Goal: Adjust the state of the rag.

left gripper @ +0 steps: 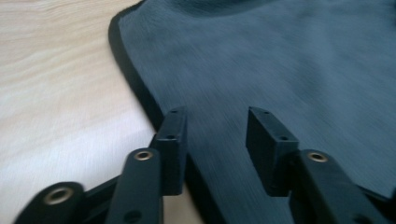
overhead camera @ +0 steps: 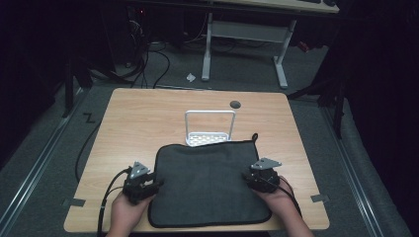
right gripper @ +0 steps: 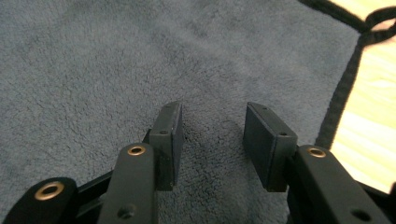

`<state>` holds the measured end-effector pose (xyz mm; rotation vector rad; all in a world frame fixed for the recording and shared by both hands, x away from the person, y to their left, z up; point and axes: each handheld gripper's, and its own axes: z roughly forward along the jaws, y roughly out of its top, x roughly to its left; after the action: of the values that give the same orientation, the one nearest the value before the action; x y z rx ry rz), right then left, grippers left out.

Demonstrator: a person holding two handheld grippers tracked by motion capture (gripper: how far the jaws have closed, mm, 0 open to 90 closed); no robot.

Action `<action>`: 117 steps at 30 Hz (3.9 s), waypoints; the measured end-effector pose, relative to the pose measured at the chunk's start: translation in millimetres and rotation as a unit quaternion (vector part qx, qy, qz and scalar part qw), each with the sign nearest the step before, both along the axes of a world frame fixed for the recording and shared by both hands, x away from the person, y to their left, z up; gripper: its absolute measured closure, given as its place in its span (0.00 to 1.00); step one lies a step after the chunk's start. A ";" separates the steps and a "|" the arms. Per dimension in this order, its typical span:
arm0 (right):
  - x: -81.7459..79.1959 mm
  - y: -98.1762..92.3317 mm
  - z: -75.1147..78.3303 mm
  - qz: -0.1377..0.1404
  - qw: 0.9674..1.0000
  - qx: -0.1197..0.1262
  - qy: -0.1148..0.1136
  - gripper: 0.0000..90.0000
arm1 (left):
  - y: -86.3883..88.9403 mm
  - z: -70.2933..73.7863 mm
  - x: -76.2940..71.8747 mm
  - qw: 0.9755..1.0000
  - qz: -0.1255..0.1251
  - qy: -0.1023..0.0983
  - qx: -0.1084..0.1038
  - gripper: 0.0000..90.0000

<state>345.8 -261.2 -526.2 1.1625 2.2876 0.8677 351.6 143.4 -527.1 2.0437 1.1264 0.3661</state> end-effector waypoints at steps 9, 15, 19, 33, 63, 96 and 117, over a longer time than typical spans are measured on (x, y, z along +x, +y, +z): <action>1.7 -46.0 0.9 -0.066 0.997 0.023 0.018 0.63 | -39.6 -5.5 7.1 0.999 -0.028 -0.002 -0.018 0.68; 1.9 -82.3 1.3 -0.124 0.992 0.013 0.008 0.63 | -73.0 -6.0 -1.7 0.997 -0.070 0.002 -0.029 0.65; 3.2 -90.7 0.3 -0.135 0.990 0.026 0.010 0.63 | -77.4 -5.2 -3.8 0.997 -0.077 -0.001 -0.022 0.61; -1.9 -72.5 12.3 -0.112 0.993 0.015 -0.023 0.65 | -50.0 2.2 30.6 0.999 -0.028 -0.022 -0.021 0.53; -30.7 67.4 22.6 0.067 0.997 0.025 -0.040 0.57 | -64.9 -10.0 93.0 0.998 -0.023 0.007 -0.065 0.69; -65.9 176.1 -3.2 0.203 0.978 0.028 0.029 0.63 | -55.7 -10.6 87.2 0.995 -0.024 0.009 -0.100 0.89; -71.5 165.1 14.4 0.228 0.973 0.016 -0.035 0.92 | -51.4 -7.5 82.0 0.991 -0.032 -0.017 -0.127 0.93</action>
<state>274.3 -96.1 -511.8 0.6050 2.5301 1.0907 433.5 92.0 -534.6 1.8385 1.0278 0.2127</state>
